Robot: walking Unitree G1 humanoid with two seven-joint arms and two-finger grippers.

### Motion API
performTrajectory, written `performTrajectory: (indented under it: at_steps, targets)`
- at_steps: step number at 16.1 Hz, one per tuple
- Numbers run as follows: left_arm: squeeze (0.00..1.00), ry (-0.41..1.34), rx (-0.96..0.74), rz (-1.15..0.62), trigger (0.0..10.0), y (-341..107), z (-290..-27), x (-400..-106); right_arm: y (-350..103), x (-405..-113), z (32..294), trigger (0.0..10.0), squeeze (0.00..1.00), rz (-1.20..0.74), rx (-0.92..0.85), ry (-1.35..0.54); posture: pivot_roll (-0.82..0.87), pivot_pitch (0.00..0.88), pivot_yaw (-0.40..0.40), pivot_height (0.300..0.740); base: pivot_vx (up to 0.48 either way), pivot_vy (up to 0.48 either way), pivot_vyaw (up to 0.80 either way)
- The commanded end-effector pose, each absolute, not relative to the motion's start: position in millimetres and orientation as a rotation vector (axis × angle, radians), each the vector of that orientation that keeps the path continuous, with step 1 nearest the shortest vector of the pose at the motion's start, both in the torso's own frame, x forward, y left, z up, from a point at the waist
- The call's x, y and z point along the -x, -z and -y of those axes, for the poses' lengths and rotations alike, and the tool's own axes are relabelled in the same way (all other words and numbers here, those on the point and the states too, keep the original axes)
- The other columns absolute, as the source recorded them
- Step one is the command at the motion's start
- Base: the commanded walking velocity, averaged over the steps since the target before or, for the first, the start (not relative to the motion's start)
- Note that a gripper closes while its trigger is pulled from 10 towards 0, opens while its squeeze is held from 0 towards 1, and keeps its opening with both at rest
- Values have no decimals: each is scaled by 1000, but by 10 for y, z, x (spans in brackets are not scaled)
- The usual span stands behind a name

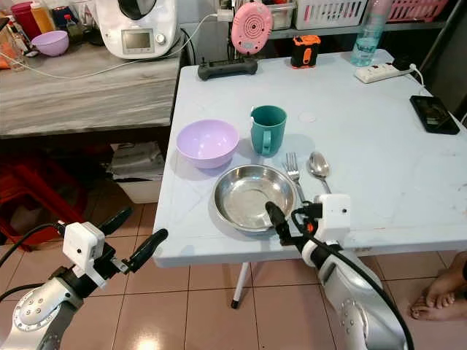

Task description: Setting the table

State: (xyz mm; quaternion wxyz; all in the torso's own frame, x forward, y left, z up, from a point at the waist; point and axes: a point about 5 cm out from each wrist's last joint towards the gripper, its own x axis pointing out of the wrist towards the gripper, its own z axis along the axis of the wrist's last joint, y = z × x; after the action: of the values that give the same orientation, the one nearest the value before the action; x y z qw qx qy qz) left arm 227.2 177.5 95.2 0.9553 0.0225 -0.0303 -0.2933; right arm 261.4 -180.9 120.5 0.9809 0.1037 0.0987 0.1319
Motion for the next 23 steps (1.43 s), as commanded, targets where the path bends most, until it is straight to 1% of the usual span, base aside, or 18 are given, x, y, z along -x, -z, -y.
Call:
performTrajectory:
  at_steps: [1,5,6,7,8,9,13,18,23]
  targets:
    - [0,604,-48,69,10000,-971,-1779,-2277,-1175,-2632,1821,10000,0,-222,-216,-254,-118,79,60,740,0,0,0]
    - [0,608,-47,70,10000,-968,-1765,-2293,-1151,-2734,1790,10000,0,-265,-209,-248,-116,79,62,740,0,0,0]
    - [0,608,-46,71,10000,-967,-1760,-2292,-1143,-2748,1790,9255,0,-268,-211,-242,-116,81,62,740,0,0,0]
    - [0,608,-44,71,10000,-965,-1757,-2292,-1143,-2767,1784,4706,0,-270,-220,-237,-116,81,62,740,0,0,0]
    - [0,609,-42,71,10000,-963,-1752,-2291,-1143,-2781,1775,1020,0,-272,-219,-241,-117,84,61,740,0,0,0]
    - [0,611,-41,70,10000,-960,-1747,-2289,-1141,-2794,1758,0,0,-279,-222,-252,-117,84,61,740,0,0,0]
    - [0,622,-36,71,10000,-956,-1727,-2285,-1164,-2835,1698,0,0,-291,-217,-280,-117,87,59,740,0,0,0]
    - [0,679,-11,65,10000,-946,-1674,-2273,-1096,-2841,1685,0,0,-346,-228,-291,-117,85,66,740,0,0,0]
    - [0,700,5,58,10000,-942,-1653,-2268,-1005,-2822,1730,0,0,-398,-268,-232,-117,82,69,740,0,0,0]
